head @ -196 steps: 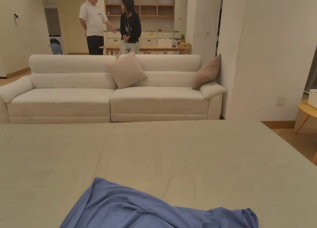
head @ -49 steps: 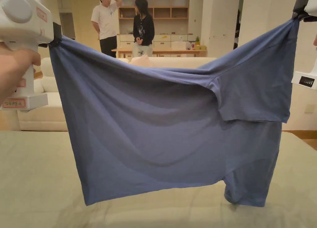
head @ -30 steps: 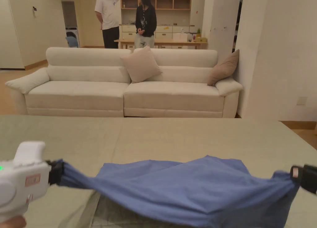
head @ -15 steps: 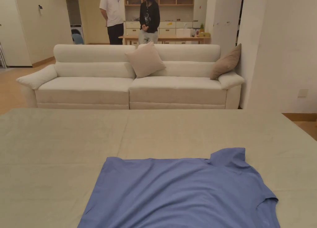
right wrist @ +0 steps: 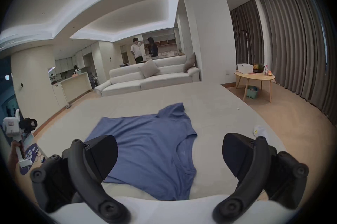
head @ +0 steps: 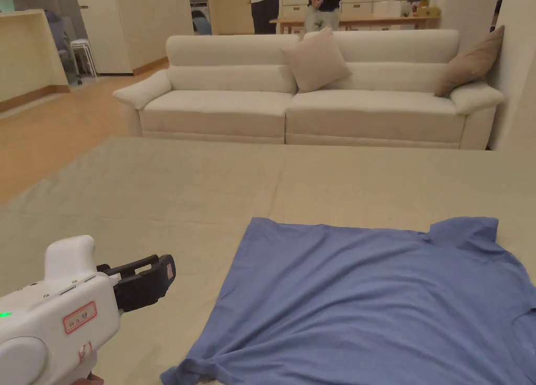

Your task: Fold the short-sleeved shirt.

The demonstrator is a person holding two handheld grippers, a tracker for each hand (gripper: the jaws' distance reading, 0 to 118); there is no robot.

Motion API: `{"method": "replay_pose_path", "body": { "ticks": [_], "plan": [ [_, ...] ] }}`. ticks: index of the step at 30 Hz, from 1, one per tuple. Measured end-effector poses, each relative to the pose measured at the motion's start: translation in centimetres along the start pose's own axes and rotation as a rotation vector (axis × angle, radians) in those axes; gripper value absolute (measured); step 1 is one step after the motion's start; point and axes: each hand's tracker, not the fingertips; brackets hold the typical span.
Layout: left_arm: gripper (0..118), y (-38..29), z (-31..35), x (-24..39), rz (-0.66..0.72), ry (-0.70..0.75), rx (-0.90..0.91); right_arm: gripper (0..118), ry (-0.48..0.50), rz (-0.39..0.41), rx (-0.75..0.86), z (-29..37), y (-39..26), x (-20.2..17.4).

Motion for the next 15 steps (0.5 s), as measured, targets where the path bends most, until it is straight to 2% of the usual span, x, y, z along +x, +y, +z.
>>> {"method": "replay_pose_path", "body": {
  "ticks": [1, 2, 3, 4, 5, 6, 10, 13, 14, 15],
  "plan": [
    [89, -0.2, 1.1, 0.4, -0.037, -0.015, 0.068, 114, 0.013, -0.005, -0.010, 0.5, 0.5, -0.3],
    [64, -0.2, 1.7, 0.6, -0.045, -0.029, 0.104, 107, 0.012, -0.012, -0.014, 0.9, 0.7, -0.7],
    [38, -0.3, 2.0, 0.8, -0.032, -0.024, 0.084, 93, 0.016, -0.005, -0.007, 1.3, 0.8, -1.1],
    [12, -0.1, 1.7, 0.8, -0.037, -0.022, 0.046, 61, 0.009, 0.011, 0.016, 1.7, 0.6, -1.5],
    [0, -0.8, 1.4, 0.5, -0.030, -0.027, 0.008, 13, -0.010, 0.039, 0.011, 1.9, 0.5, -1.9],
    [0, -1.2, 1.2, 0.3, -0.021, -0.029, -0.028, 0, -0.039, 0.062, 0.017, 2.1, 0.4, -2.3],
    [0, -4.1, -1.2, -1.2, 0.049, -0.039, -0.168, 0, -0.021, 0.010, -0.003, 2.3, -0.6, -2.3],
    [0, -6.8, -4.2, -2.8, 0.132, -0.116, -0.288, 0, -0.027, -0.086, -0.063, 1.8, -1.2, -1.5],
    [18, -7.8, -5.3, -3.4, 0.147, -0.105, -0.328, 0, -0.033, -0.100, -0.058, 1.7, -1.7, -1.3],
    [58, -8.8, -6.2, -3.8, 0.143, -0.074, -0.368, 0, -0.039, -0.089, -0.063, 1.5, -2.0, -1.1]
  ]
}}
